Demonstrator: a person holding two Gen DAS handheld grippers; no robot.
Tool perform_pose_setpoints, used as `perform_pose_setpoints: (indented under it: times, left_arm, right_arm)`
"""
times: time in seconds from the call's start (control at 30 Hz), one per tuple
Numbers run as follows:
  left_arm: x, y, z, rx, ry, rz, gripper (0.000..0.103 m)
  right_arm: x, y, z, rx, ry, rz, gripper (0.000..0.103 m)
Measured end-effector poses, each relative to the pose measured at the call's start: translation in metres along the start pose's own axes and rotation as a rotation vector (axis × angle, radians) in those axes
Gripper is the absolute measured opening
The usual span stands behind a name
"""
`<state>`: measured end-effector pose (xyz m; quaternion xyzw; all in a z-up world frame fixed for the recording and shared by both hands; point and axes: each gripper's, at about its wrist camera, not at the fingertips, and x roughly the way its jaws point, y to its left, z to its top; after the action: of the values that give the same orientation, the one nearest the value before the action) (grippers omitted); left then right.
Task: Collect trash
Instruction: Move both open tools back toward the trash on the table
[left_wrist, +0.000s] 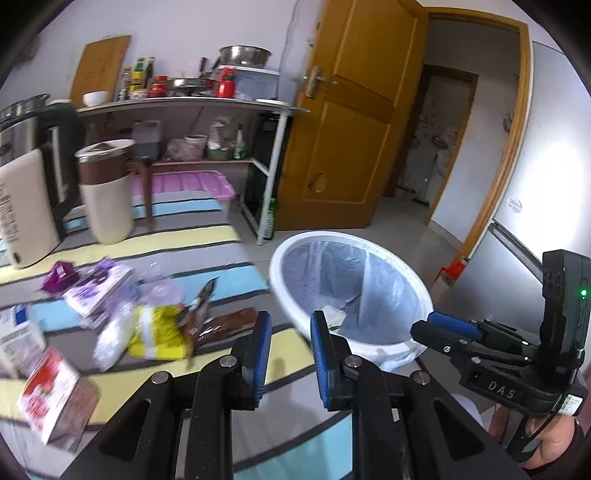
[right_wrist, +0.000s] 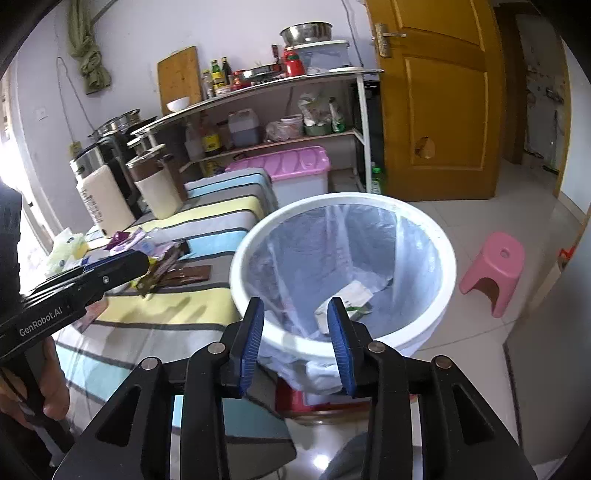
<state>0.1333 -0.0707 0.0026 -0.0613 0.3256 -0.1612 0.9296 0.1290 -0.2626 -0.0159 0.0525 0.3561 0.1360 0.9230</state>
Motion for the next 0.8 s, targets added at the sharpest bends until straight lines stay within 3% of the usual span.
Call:
perform_pose_setpoints:
  times: [0.13,0.3,0.47,0.7,0.8]
  left_arm:
    - [-0.017,0.011,-0.011,-0.020,-0.005,0.048,0.022]
    - [-0.037,0.024,-0.025,-0.024,-0.024,0.129,0.022]
    - [-0.054,0.044,-0.039,-0.059,-0.029,0.178,0.022]
    - [-0.078,0.071,-0.048,-0.098,-0.061,0.219,0.022]
    - [-0.086,0.084,-0.050,-0.122,-0.071,0.246,0.022]
  right_arm:
    - [-0.006,0.014,-0.006,-0.021,-0.012,0.039,0.038]
    - [-0.012,0.038,-0.011,-0.080,-0.046,0.099,0.051]
    - [-0.011,0.057,-0.012,-0.090,-0.038,0.168,0.051]
    - [-0.015,0.087,-0.015,-0.199,-0.099,0.176,0.051]
    - [-0.011,0.092,-0.013,-0.174,-0.076,0.207,0.051]
